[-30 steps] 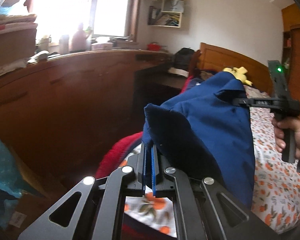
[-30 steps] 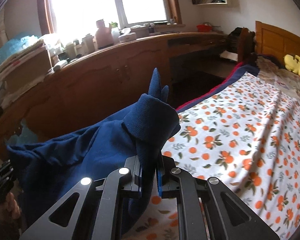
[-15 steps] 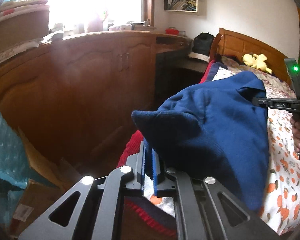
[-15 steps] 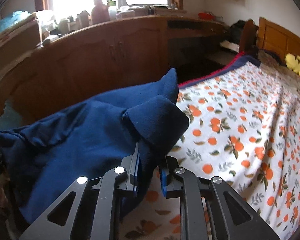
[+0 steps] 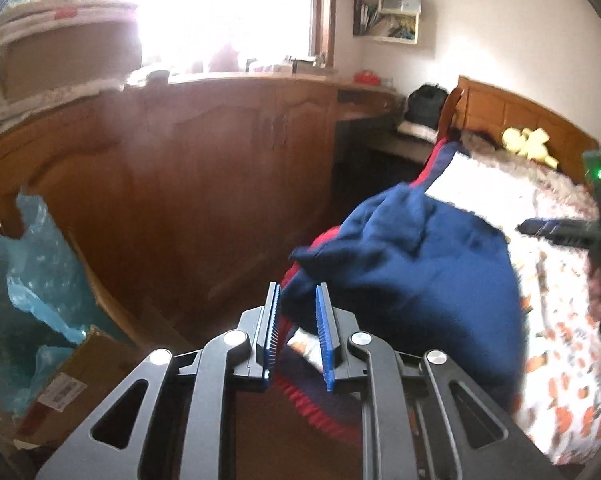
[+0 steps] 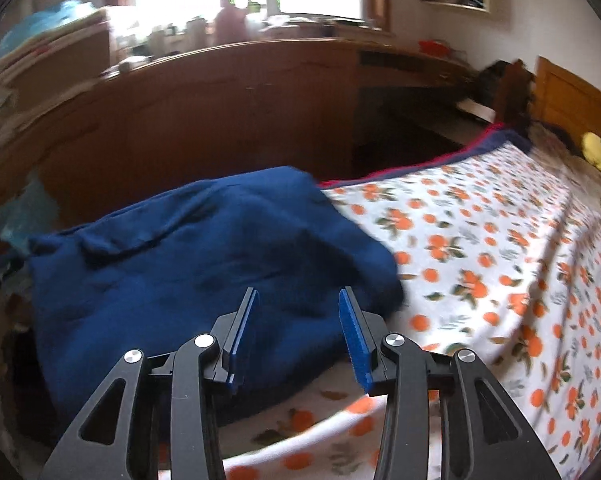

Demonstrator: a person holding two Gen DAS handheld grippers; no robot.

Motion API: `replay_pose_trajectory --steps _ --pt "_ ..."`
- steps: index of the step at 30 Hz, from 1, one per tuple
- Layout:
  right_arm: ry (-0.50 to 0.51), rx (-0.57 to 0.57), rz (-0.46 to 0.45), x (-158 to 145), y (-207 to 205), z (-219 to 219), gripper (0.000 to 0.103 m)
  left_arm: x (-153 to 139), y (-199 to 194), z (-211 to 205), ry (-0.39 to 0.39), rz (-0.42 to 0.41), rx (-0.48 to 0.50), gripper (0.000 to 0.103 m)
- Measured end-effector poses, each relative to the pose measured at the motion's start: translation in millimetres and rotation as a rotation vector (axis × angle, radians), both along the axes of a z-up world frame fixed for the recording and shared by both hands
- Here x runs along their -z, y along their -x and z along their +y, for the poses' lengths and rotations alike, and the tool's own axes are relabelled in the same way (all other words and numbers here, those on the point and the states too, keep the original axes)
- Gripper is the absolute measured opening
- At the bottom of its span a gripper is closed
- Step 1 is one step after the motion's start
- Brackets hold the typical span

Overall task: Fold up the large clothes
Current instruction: 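Lift the jacket bundle with both tools and carry it toward the desk, then lower the jacket bundle onto the bed edge and open both tools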

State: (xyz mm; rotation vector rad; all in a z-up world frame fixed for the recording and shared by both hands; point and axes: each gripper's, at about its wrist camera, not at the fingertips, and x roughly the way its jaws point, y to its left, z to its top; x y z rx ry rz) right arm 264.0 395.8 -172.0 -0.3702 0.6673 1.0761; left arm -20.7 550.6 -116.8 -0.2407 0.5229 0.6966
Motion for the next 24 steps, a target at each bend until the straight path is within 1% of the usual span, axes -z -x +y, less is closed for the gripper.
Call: replay_pose_trajectory --steps 3,6,7,9,11,13,15,17,20,24 --pt "0.001 -0.046 0.012 3 22 7 0.039 -16 -12 -13 -0.014 -0.016 0.054 0.019" --pt "0.005 -0.075 0.030 9 35 11 0.039 -20 -34 -22 -0.001 -0.021 0.116 0.019" --pt "0.007 -0.079 0.029 10 37 11 0.039 -20 -40 -25 -0.005 -0.016 0.126 0.019" --pt "0.018 -0.089 0.028 14 44 13 0.039 -12 -56 -27 -0.014 0.021 0.141 0.019" --pt "0.040 -0.101 0.026 20 51 14 0.039 4 -68 -21 0.004 0.071 0.136 0.019" --pt "0.072 -0.105 0.018 28 54 18 0.039 22 -75 -12 0.007 0.122 0.108 0.009" --pt "0.090 -0.105 0.016 36 55 20 0.040 36 -75 0 0.038 0.141 0.089 0.007" --pt "0.119 -0.103 0.027 45 56 24 0.040 47 -73 7 0.055 0.139 0.085 0.005" --pt "0.122 -0.069 0.034 48 58 25 0.040 49 -74 4 0.040 0.142 0.076 0.005" --pt "0.094 -0.057 0.017 36 67 10 0.040 35 -70 -5 0.016 0.126 0.060 0.005"
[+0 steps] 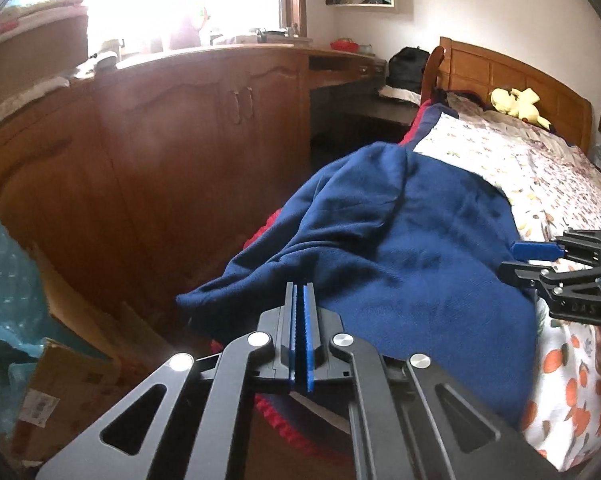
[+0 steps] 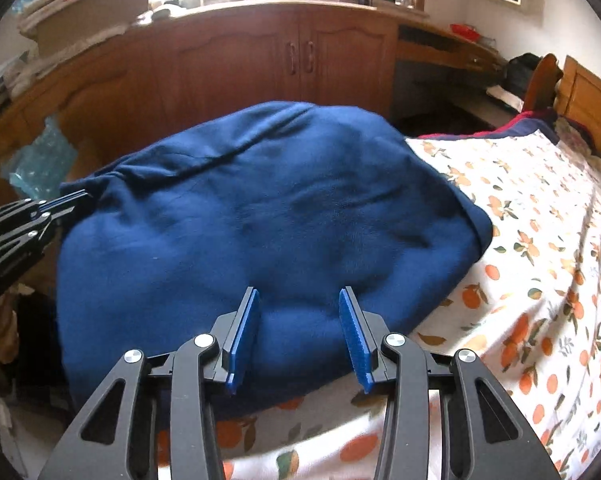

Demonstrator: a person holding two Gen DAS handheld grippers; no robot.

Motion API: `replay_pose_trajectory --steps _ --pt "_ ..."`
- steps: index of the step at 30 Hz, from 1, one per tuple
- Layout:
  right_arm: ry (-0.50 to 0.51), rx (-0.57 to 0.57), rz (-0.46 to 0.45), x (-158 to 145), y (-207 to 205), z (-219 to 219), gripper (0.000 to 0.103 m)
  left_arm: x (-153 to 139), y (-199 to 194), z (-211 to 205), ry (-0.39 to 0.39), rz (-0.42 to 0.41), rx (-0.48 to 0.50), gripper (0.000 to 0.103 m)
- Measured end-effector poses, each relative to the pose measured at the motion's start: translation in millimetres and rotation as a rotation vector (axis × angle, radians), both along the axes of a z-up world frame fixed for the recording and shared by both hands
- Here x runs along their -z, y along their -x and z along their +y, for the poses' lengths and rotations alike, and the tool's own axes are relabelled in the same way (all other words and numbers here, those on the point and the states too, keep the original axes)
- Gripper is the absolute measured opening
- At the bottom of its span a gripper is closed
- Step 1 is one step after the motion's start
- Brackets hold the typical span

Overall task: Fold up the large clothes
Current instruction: 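Lower the jacket bundle onto the bed edge and open both tools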

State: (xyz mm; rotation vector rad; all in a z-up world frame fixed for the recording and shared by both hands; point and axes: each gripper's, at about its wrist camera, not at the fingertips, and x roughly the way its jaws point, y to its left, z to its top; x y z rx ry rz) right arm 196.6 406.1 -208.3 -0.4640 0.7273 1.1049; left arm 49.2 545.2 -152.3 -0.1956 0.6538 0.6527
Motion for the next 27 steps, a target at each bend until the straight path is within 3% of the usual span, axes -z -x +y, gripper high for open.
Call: replay_pose_trajectory --steps 5,8,10,15,18,20,27 --pt "-0.058 -0.003 -0.028 -26 13 -35 0.040 -22 13 -22 -0.025 -0.034 0.008 0.005" --pt "-0.092 0.006 -0.041 -45 14 -57 0.040 -36 16 -40 -0.037 -0.055 0.016 0.031" --pt "-0.116 0.015 -0.061 -57 16 -77 0.040 -45 17 -54 -0.047 -0.072 0.023 0.058" --pt "-0.171 0.052 -0.102 -85 22 -128 0.040 -65 11 -93 -0.068 -0.110 0.067 0.097" --pt "-0.203 0.084 -0.116 -98 23 -163 0.047 -76 8 -122 -0.096 -0.134 0.097 0.101" --pt "-0.225 0.110 -0.142 -106 26 -186 0.059 -82 3 -140 -0.102 -0.138 0.113 0.101" --pt "-0.278 0.193 -0.188 -124 35 -261 0.074 -99 -9 -204 -0.107 -0.168 0.177 0.101"
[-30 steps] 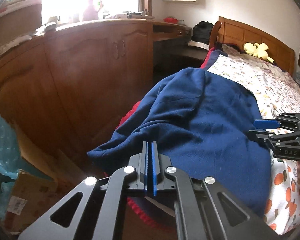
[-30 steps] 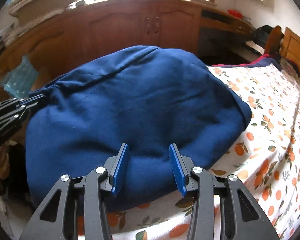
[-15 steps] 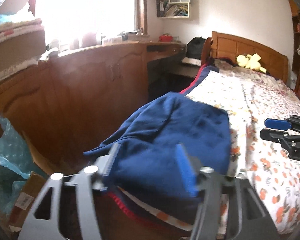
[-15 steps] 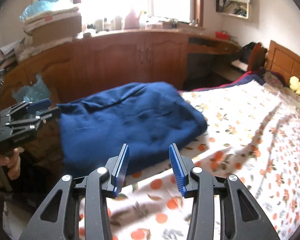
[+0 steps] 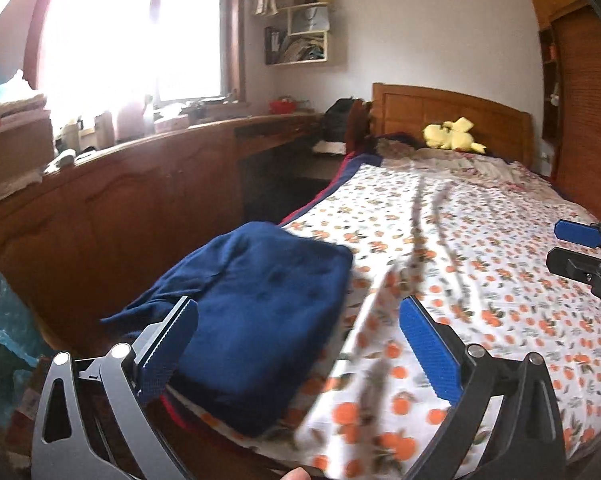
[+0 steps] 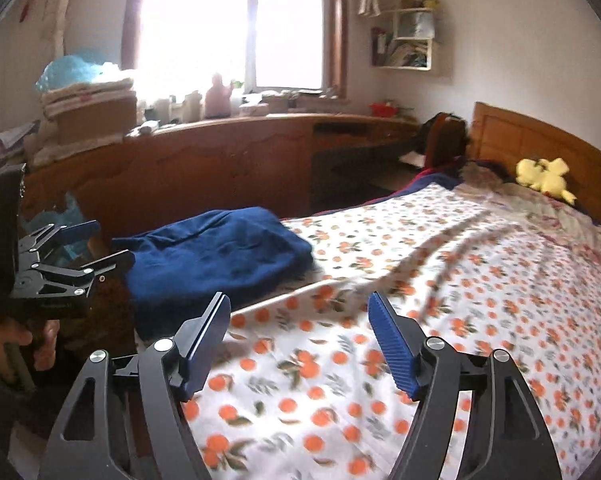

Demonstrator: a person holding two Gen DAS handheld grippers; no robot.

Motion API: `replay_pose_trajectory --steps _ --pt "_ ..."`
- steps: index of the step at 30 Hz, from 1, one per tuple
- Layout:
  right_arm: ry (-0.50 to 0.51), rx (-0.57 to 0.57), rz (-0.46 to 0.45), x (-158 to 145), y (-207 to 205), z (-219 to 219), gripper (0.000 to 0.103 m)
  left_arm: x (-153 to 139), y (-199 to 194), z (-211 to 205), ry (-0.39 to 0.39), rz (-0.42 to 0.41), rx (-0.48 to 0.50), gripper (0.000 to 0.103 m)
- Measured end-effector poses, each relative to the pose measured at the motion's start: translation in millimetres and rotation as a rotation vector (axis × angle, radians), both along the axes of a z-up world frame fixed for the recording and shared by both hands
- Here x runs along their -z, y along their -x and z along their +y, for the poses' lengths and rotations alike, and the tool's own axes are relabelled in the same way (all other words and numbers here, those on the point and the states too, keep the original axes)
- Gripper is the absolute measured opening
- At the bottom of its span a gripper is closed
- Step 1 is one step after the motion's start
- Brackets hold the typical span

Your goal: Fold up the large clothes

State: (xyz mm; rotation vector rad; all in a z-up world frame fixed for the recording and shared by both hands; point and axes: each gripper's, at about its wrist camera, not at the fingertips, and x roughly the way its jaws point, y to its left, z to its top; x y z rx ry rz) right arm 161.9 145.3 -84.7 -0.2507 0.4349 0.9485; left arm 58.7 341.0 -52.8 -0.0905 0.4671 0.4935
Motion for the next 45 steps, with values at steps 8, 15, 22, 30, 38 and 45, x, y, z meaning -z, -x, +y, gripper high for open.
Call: replay_pose_trajectory --steps 8,15,22,30,38,45 --pt "-0.055 0.106 -0.049 -8 12 -75 0.095 -7 -13 -63 -0.009 -0.012 0.076 0.101" --pt "-0.071 0.221 -0.019 7 16 -141 0.095 -4 -19 -112 -0.010 -0.016 0.143 0.101" --pt "-0.087 0.363 0.029 31 19 -212 0.095 13 -35 -168 0.026 0.013 0.253 0.101" --pt "-0.073 0.462 0.043 52 32 -270 0.095 30 -49 -237 0.036 0.049 0.354 0.101" --pt "-0.093 0.563 0.049 56 51 -317 0.095 28 -46 -298 0.063 0.035 0.455 0.101" --pt "-0.138 0.628 0.000 31 73 -347 0.095 -2 -30 -327 0.054 -0.013 0.487 0.101"
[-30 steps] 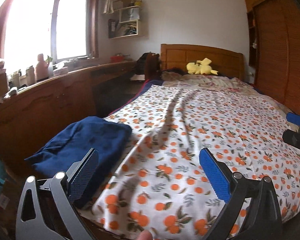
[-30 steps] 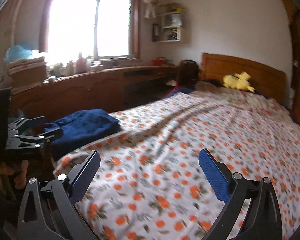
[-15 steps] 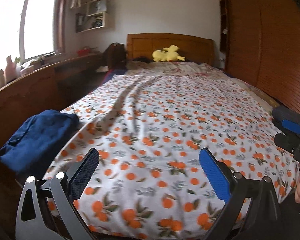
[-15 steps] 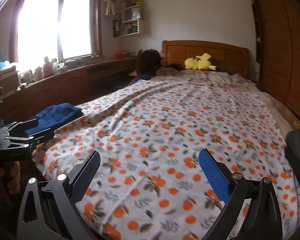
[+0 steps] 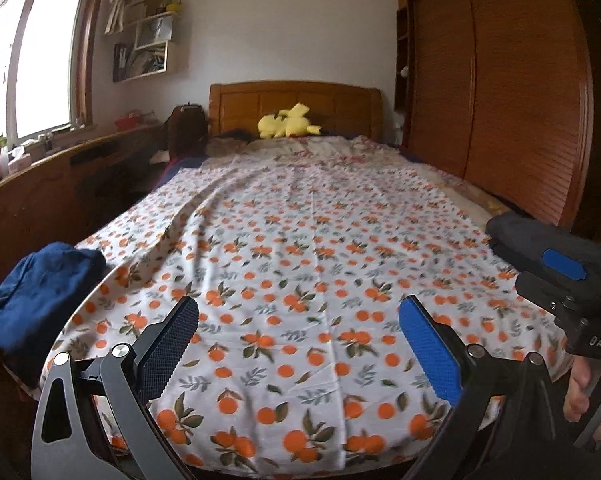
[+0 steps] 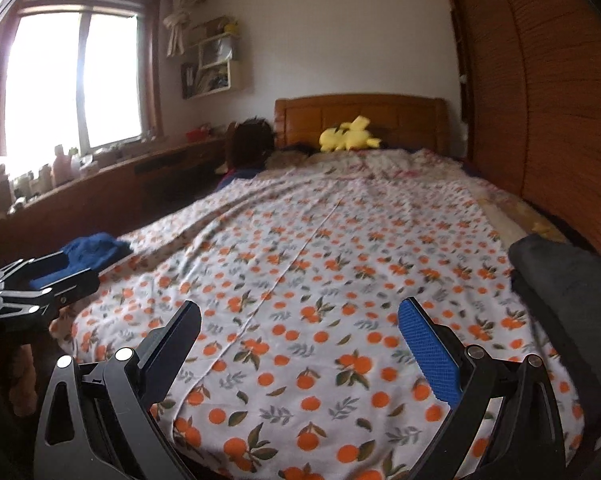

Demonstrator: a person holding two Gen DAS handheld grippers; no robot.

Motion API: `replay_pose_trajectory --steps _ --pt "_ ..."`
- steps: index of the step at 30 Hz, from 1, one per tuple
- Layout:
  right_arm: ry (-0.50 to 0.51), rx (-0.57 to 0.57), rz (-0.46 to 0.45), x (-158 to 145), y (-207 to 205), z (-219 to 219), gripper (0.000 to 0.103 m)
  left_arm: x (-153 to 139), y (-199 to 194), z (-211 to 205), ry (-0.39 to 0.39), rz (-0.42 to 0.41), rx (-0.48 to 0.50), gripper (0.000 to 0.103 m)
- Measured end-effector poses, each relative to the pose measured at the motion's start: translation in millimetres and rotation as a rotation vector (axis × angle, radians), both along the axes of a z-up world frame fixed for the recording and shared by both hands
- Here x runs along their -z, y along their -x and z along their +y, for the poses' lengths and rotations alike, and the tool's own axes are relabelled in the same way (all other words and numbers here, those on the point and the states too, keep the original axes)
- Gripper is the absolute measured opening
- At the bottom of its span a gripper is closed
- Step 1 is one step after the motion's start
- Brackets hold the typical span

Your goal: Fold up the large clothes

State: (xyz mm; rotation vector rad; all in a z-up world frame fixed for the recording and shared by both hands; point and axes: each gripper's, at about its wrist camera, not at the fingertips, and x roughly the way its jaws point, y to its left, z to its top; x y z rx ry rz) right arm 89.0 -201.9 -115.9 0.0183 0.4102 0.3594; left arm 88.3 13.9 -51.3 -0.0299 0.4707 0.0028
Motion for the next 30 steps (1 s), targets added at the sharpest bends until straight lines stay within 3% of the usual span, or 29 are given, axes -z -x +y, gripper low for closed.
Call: replay_pose_trajectory --steps 12,30 --pt "-0.053 0.059 -0.100 -41 32 -16 0.095 -48 34 -13 -0.017 -0.081 0.005 0.101" --pt "-0.043 0.088 -0.094 -40 33 -19 0.095 -55 46 -10 -0.005 -0.099 0.010 0.101"
